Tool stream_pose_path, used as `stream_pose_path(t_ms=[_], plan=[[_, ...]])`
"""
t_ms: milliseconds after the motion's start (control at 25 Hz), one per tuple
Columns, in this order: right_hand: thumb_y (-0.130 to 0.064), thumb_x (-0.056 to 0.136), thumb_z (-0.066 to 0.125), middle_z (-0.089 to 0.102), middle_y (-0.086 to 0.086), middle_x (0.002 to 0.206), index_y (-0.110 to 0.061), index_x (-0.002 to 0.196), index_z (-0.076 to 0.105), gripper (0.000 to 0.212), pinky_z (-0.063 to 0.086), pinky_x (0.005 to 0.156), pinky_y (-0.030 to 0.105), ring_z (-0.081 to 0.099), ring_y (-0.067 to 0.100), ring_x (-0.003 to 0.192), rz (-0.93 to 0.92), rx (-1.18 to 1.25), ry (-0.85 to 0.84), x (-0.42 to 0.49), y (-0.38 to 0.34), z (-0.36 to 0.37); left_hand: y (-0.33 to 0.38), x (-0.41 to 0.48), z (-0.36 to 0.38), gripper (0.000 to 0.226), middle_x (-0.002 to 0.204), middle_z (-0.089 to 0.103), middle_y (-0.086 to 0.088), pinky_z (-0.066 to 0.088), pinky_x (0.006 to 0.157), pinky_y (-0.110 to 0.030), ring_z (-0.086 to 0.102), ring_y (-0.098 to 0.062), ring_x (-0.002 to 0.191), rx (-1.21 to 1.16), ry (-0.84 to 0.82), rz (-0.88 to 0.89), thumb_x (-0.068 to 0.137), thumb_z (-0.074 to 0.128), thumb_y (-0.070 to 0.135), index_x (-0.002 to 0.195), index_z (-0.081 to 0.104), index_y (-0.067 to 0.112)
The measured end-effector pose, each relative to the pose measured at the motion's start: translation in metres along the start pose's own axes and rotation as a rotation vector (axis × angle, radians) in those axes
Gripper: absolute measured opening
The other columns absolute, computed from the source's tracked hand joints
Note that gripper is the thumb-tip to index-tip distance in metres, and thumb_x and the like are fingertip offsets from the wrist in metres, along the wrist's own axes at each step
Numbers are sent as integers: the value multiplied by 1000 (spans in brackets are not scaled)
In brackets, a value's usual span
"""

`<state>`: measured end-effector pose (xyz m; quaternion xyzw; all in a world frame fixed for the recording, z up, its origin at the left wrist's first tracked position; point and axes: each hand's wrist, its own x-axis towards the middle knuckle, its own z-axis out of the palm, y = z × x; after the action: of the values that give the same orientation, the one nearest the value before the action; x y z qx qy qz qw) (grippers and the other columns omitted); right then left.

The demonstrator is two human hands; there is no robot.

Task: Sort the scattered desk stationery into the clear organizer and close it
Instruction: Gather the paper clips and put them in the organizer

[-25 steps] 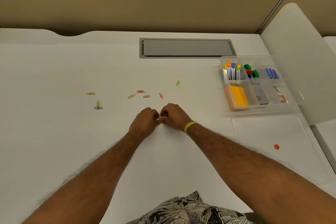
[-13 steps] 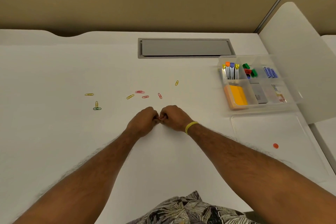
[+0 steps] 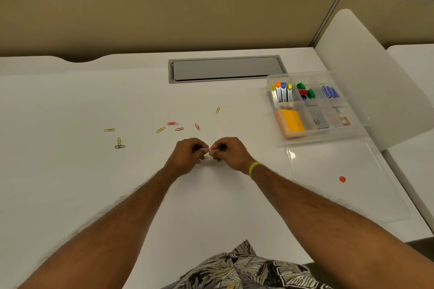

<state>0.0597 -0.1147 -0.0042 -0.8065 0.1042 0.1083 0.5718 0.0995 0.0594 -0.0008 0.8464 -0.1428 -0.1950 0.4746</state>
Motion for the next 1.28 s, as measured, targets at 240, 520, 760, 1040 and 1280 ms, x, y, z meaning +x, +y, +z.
stream_pose_path(t_ms=[240, 520, 760, 1040, 1280], plan=[[-3, 82, 72, 67, 8, 81, -1, 90, 68, 9, 57, 71, 28, 68, 21, 72, 66, 351, 81, -24, 5, -26, 30, -3, 27, 12, 84, 70, -7, 57, 64, -24, 69, -16, 73, -329, 40, -80, 92, 61, 12, 94, 69, 3], [0, 83, 70, 66, 8, 78, -1, 90, 66, 9, 56, 65, 23, 66, 19, 67, 82, 345, 237, -47, 24, -82, 62, 18, 64, 11, 81, 70, -6, 58, 65, -26, 69, -15, 71, -250, 9, -61, 90, 63, 15, 91, 70, 7], [3, 83, 69, 64, 10, 78, 4, 93, 64, 11, 56, 62, 20, 62, 19, 66, 33, 263, 428, -55, 40, -158, 108, 53, 110, 10, 80, 70, -3, 53, 58, -19, 68, -11, 67, -129, -33, 24, 90, 63, 16, 91, 70, 8], [-3, 81, 72, 66, 10, 77, -10, 80, 65, 10, 59, 76, 37, 64, 22, 71, 82, 115, 737, -45, 72, -280, 182, 108, 172, 10, 83, 68, -3, 58, 67, -22, 69, -14, 69, -66, -115, 142, 90, 65, 13, 97, 69, 8], [-5, 79, 71, 70, 10, 88, -6, 84, 70, 5, 47, 74, 20, 59, 13, 77, 193, -156, 887, -29, 91, -358, 223, 140, 221, 7, 78, 66, 3, 55, 61, -18, 65, -8, 63, 40, -172, 275, 89, 65, 12, 94, 69, 9]])
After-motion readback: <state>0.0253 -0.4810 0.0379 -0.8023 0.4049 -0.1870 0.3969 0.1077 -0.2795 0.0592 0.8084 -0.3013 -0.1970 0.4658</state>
